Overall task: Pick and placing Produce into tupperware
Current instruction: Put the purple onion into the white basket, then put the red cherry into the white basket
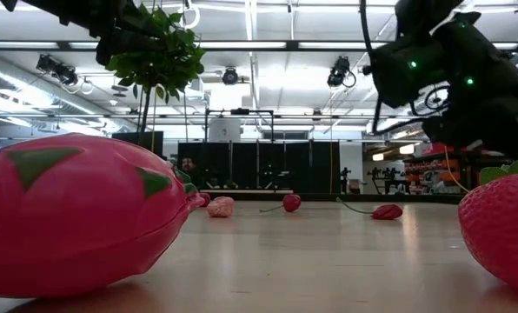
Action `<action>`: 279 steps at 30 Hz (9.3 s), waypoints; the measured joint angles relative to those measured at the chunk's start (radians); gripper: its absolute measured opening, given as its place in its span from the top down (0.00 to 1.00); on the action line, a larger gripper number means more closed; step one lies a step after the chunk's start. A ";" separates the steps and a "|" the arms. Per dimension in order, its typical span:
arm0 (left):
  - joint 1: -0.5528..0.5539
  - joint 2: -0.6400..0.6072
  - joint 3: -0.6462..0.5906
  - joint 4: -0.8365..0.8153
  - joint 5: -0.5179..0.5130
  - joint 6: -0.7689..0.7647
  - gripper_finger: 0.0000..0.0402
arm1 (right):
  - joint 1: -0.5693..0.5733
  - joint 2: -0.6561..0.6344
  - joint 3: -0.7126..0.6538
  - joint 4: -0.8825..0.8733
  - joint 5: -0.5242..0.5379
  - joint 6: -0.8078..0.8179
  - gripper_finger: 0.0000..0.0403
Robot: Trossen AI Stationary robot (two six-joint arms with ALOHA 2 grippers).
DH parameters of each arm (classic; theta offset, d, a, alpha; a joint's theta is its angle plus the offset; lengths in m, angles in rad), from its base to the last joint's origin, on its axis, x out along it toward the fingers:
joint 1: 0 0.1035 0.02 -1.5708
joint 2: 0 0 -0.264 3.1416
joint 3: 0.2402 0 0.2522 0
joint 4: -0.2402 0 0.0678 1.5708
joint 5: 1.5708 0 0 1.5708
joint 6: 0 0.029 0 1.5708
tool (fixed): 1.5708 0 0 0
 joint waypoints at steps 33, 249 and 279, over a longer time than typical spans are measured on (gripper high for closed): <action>0.000 0.000 0.000 0.000 0.000 0.000 0.62 | 0.000 -0.004 -0.175 0.242 0.081 0.029 0.21; 0.000 0.000 0.000 -0.096 0.000 -0.028 0.64 | 0.534 -0.264 -0.080 0.986 0.235 0.700 0.21; 0.000 0.000 0.000 -0.096 0.000 -0.027 0.62 | 0.175 -0.318 -0.026 1.164 0.272 -0.098 0.27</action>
